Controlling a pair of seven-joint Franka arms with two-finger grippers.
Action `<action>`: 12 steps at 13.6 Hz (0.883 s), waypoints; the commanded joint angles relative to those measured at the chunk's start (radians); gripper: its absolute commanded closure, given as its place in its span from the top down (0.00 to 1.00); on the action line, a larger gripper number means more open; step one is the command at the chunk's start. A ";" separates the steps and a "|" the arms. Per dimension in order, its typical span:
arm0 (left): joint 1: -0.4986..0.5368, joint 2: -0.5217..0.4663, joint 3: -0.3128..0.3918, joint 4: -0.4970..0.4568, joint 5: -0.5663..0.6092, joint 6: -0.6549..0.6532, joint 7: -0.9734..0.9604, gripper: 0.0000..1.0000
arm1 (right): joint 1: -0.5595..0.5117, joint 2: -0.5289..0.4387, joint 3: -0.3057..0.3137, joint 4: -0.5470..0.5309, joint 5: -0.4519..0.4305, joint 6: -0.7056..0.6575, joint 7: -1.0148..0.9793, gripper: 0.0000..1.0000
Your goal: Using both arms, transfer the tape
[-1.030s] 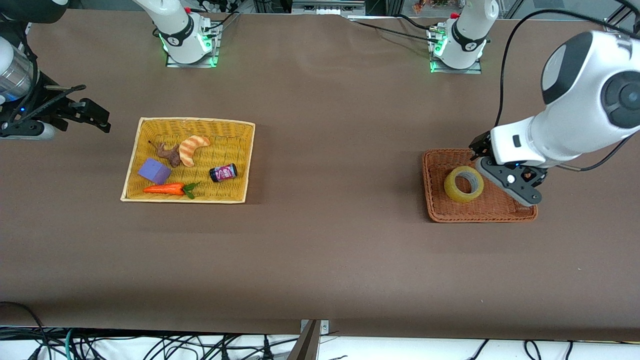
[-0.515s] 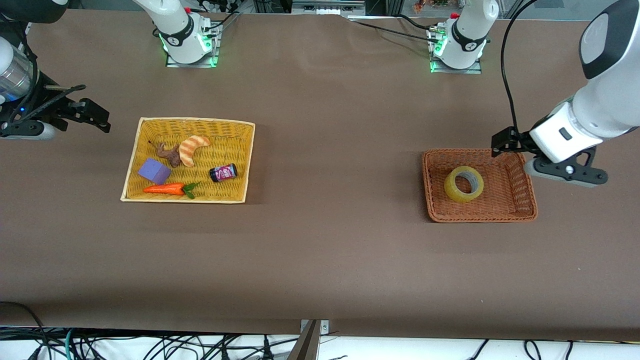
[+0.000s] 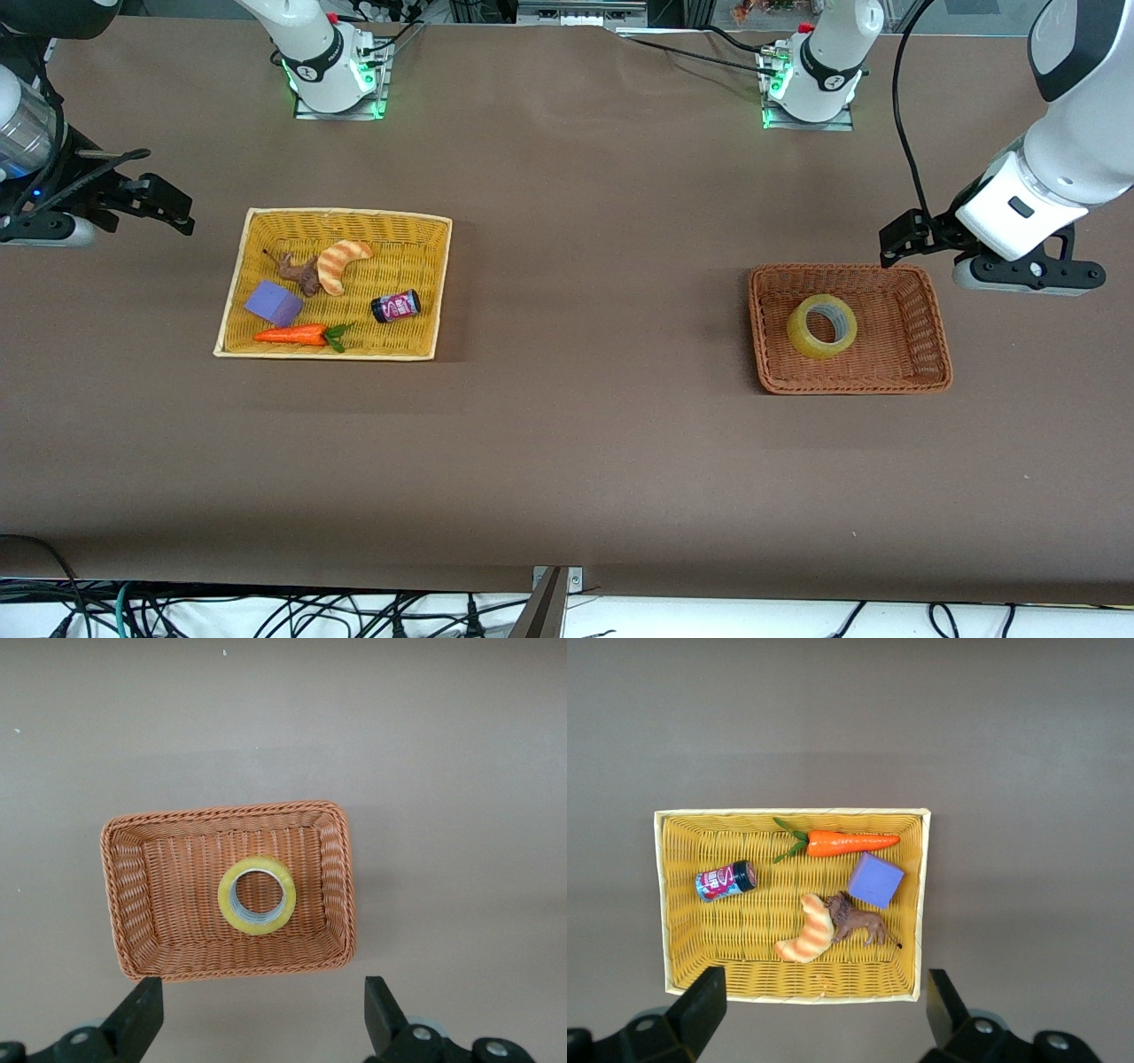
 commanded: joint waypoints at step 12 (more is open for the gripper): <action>-0.008 -0.040 0.014 -0.026 -0.014 -0.054 -0.004 1.00 | 0.003 0.006 -0.004 0.037 -0.001 -0.033 -0.141 1.00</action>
